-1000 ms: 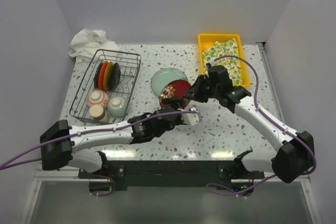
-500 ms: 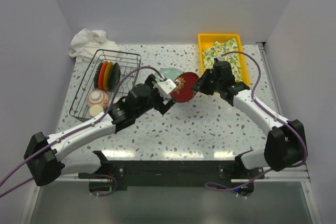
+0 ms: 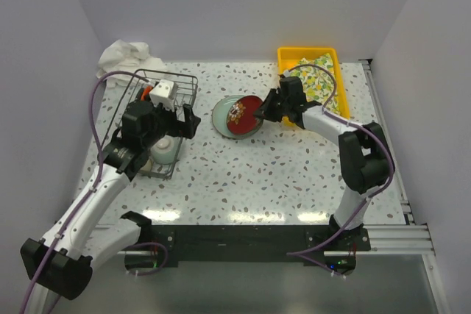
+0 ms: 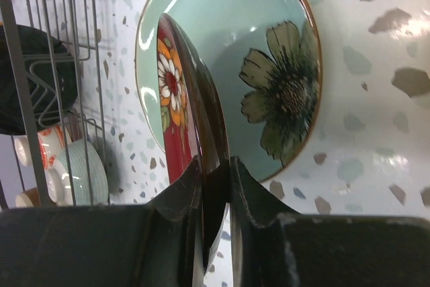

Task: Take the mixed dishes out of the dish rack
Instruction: Place the plate at the center of the board.

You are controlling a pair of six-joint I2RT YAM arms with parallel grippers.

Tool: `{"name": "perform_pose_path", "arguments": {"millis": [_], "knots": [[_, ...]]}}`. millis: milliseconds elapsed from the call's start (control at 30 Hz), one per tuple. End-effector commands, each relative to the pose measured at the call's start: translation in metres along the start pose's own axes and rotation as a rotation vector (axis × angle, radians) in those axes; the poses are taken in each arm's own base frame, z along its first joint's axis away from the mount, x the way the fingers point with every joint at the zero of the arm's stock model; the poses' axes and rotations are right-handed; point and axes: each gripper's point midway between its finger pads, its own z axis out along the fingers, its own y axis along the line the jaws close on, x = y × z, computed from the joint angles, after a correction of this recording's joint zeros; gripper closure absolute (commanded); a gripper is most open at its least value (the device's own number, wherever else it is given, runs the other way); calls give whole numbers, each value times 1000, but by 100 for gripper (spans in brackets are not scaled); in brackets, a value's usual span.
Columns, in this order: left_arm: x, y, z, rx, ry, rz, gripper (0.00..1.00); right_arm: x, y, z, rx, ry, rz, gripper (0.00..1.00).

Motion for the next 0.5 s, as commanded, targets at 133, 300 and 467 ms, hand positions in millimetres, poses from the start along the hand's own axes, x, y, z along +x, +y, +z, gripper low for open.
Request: {"name": "perform_pose_path", "arguments": {"millis": [133,300,467], "knots": [[-5,9,-36,-72,-17,-51,2,-28,53,25,-198,-20,28,100],[-3,14,-46,-104,-19,-50,2,-18,39,42,-164,14,51,92],[0,14,-51,-107,-21,-48,2,-7,21,49,-107,47,22,71]]}}
